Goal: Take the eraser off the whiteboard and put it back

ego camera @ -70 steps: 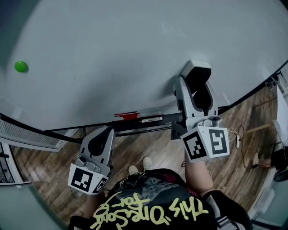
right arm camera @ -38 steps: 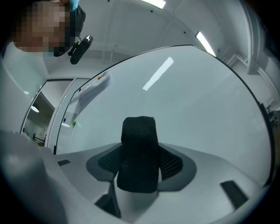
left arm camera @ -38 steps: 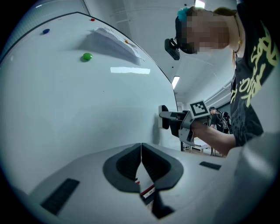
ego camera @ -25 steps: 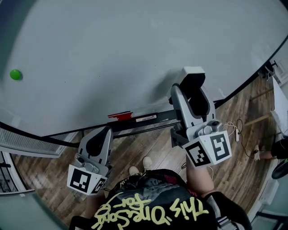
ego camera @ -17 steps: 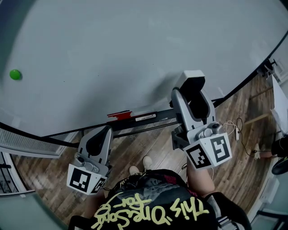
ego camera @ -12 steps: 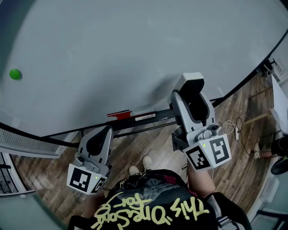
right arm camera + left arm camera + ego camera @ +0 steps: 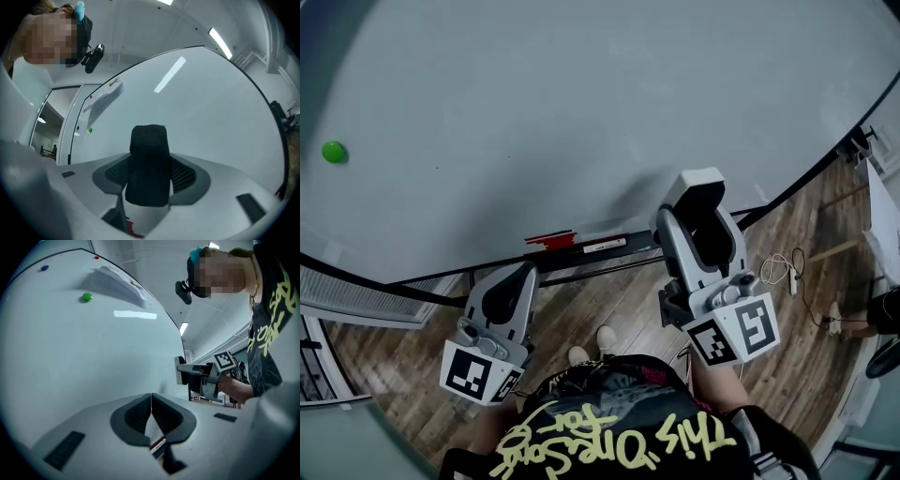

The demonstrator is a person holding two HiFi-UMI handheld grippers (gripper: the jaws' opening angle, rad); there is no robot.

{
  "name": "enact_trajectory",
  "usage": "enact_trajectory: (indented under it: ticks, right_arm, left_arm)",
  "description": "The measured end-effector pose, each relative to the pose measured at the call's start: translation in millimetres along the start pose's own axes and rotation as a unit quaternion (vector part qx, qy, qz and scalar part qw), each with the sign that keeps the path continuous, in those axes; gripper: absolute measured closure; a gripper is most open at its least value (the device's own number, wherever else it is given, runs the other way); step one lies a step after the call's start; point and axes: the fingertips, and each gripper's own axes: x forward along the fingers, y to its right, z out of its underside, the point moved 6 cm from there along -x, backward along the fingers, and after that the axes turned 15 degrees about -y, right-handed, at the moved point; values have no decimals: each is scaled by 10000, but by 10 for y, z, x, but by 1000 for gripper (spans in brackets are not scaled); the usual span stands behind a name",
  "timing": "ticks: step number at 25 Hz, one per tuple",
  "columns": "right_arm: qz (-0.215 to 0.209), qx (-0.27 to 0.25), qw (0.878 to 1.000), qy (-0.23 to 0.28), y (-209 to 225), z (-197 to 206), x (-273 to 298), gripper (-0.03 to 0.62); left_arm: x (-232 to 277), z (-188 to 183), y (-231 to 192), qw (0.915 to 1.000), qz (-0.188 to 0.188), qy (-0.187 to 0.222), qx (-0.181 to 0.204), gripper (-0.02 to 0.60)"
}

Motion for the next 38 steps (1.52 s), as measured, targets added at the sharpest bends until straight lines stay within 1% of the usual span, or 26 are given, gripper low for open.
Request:
enact_trajectory:
  ticks: [21,38]
  right_arm:
    - [-129,9,9998,-169,-34,213,-97,358]
    - [-115,-158,9998,-25,-42,17,-20,358]
  left_arm:
    - [96,39,-45,9999,89,-50,-12,571]
    - [96,27,-45,10000,74,26,-28,571]
